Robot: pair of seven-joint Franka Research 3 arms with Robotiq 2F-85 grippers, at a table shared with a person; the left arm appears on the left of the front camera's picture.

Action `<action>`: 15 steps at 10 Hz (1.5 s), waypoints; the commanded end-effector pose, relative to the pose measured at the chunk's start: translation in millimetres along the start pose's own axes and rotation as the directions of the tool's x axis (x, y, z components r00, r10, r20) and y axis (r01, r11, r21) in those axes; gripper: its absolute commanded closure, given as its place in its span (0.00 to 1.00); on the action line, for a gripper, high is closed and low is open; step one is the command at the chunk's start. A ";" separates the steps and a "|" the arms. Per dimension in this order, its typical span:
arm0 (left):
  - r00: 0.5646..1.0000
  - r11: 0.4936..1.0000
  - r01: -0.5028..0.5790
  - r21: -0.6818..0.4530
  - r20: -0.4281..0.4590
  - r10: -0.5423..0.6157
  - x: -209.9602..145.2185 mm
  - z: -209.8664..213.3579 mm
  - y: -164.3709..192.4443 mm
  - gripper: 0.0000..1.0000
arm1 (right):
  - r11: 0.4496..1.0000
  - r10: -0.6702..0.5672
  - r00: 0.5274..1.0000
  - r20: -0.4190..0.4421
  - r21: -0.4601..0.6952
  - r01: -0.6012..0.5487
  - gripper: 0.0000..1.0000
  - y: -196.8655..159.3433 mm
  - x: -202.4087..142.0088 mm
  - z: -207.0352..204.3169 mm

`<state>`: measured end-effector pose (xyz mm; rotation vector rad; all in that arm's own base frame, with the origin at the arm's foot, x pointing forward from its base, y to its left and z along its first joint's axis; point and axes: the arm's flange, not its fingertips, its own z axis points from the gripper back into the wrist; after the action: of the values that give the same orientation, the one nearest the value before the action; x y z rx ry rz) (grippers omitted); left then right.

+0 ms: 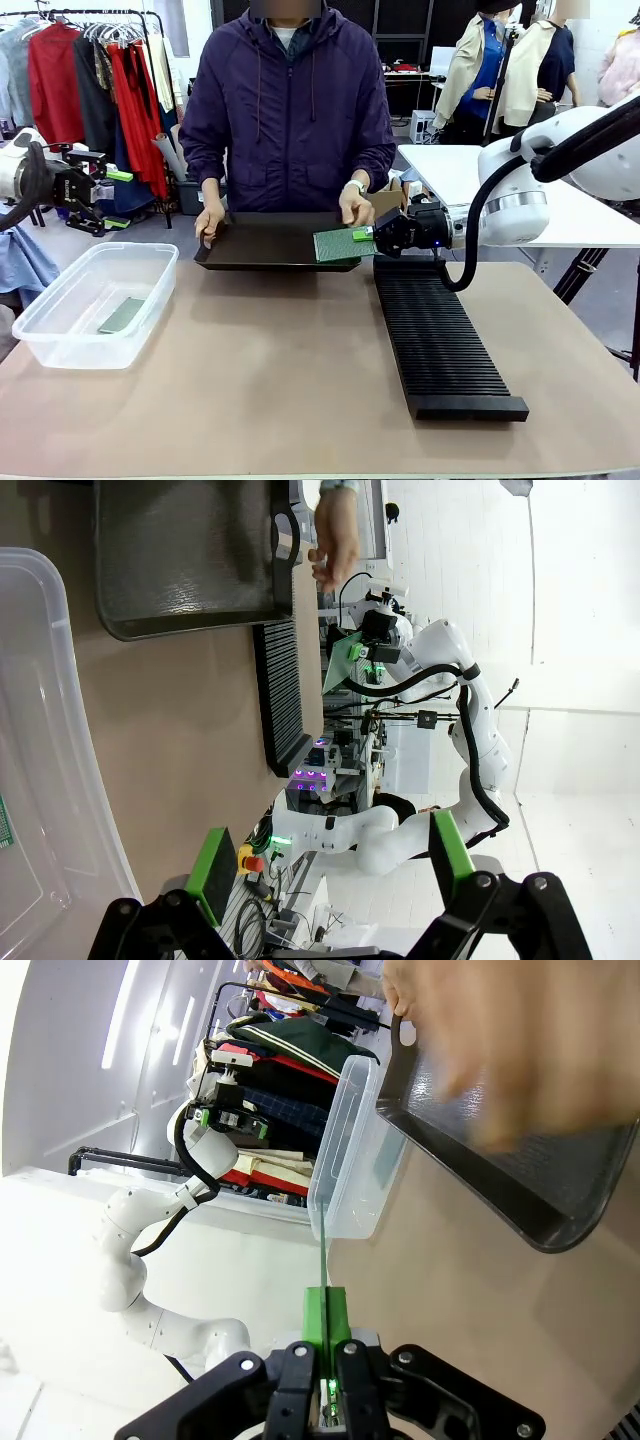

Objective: Sort PCBs into racks and boxes based on the side picked up.
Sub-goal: If the short side of the Blank PCB is picked up, insert it into the PCB Rack ; if the long side is picked up, place it in the Organizing box.

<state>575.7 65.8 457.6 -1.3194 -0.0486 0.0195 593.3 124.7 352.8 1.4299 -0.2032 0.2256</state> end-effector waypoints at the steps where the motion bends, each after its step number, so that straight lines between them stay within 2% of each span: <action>1: 1.000 1.000 -0.006 0.004 0.007 0.006 -0.6 0.6 -2.1 0.00 | 1.000 -0.002 1.000 0.016 0.015 0.002 1.00 1.0 -1.2 -2.9; 14: 1.000 1.000 -0.006 0.004 0.007 0.006 -0.6 0.6 -2.1 0.00 | 1.000 0.000 1.000 0.000 0.000 0.000 1.00 0.0 0.0 0.0; 15: 1.000 1.000 -0.006 0.004 0.007 0.006 -0.6 0.6 -2.1 0.00 | 0.999 0.047 0.999 -0.002 0.028 -0.047 1.00 1.0 2.7 6.7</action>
<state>575.7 65.8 457.6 -1.3194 -0.0486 0.0195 593.5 122.5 353.3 1.4324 -0.2088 0.2334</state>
